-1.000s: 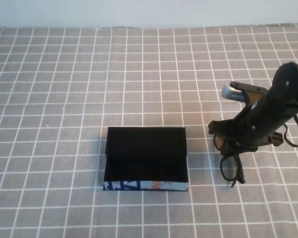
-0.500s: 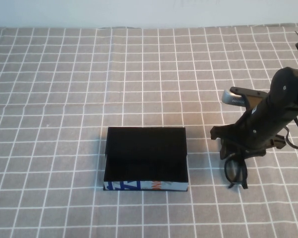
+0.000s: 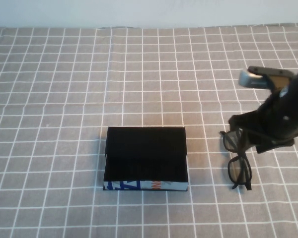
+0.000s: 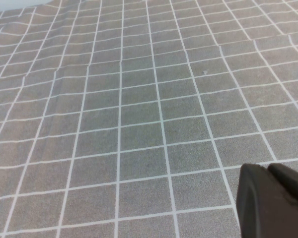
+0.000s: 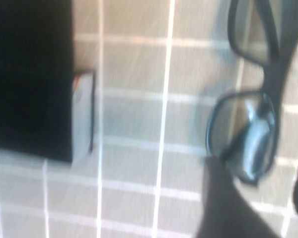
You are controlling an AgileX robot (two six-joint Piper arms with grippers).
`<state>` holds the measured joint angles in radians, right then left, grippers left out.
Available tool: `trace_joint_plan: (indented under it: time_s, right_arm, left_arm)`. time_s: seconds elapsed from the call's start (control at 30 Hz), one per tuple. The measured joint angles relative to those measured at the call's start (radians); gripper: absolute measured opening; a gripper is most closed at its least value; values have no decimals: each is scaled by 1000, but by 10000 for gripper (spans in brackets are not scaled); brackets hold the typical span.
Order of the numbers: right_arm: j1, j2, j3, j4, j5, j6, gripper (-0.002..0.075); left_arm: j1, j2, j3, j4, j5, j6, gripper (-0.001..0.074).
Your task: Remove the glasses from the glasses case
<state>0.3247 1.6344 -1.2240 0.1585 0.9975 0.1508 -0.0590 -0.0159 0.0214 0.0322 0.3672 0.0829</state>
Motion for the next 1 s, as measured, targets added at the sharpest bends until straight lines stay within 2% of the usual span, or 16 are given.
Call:
trace_joint_plan:
  time_s: [0.1, 0.17, 0.27, 0.47, 0.7, 0.83, 1.0]
  right_arm:
    - [4, -99, 45, -6, 20, 0, 182]
    - [17, -185, 97, -7, 18, 0, 82]
    - [46, -323, 192, -7, -9, 0, 11]
    - [71, -600, 393, 6, -90, 0, -13]
    - [71, -797, 511, -57, -135, 0, -16]
    - [71, -841, 628, -106, -286, 0, -16]
    - [48, -879, 813, -190, -601, -2, -16]
  left_arm:
    - [0, 0, 0, 0, 0, 0, -4]
    - [0, 0, 0, 0, 0, 0, -4]
    - [0, 0, 0, 0, 0, 0, -5]
    - [0, 0, 0, 0, 0, 0, -4]
    - [0, 0, 0, 0, 0, 0, -4]
    - [0, 0, 0, 0, 0, 0, -4]
    - [0, 0, 0, 0, 0, 0, -4]
